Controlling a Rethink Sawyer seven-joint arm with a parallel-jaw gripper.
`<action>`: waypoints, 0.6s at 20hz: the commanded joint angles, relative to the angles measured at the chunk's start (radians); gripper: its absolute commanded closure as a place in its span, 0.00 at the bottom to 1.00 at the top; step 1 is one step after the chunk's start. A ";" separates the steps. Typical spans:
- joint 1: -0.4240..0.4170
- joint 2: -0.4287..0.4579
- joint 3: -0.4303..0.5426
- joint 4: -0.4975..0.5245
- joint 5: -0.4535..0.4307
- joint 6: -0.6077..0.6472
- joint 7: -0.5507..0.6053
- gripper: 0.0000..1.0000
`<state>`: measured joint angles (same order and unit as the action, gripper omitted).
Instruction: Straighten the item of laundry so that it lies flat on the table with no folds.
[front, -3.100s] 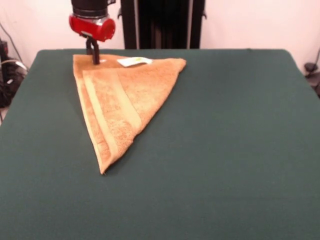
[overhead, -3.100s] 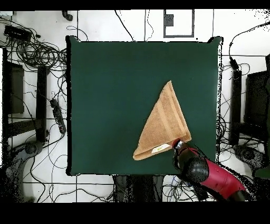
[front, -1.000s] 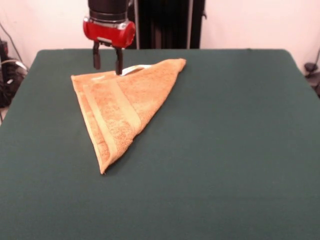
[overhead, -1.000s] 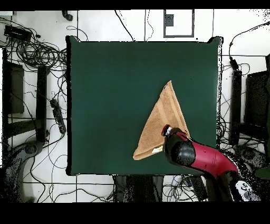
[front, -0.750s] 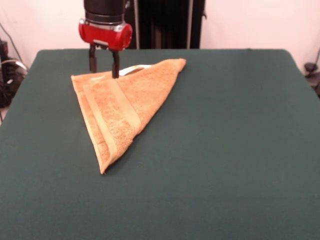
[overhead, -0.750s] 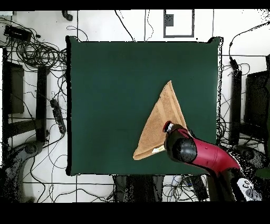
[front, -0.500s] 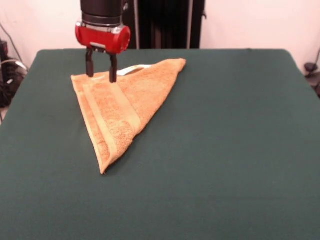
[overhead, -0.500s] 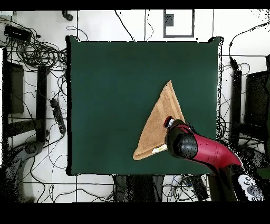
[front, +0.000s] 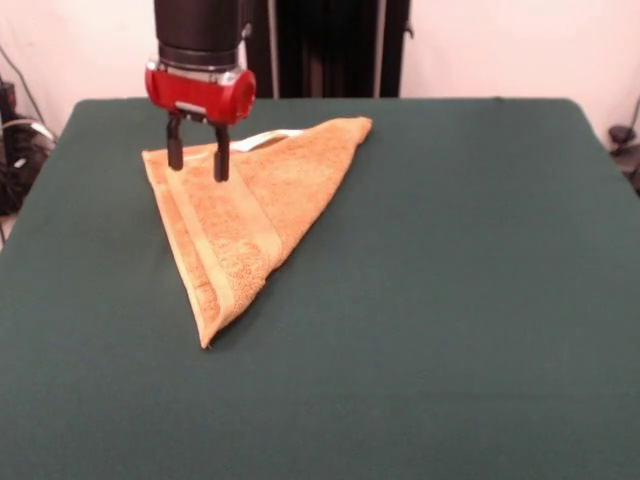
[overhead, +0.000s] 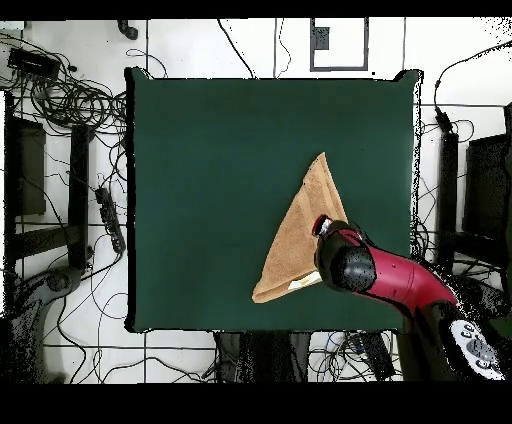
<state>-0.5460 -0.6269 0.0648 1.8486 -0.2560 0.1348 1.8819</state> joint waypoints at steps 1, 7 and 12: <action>0.048 0.155 0.115 -0.083 -0.011 0.033 0.048 0.00; 0.071 0.158 0.082 -0.052 -0.010 0.004 0.083 0.00; 0.065 0.165 0.086 -0.061 -0.015 0.012 0.069 0.00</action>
<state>-0.5288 -0.5130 0.0651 1.8231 -0.2558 0.1346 1.8819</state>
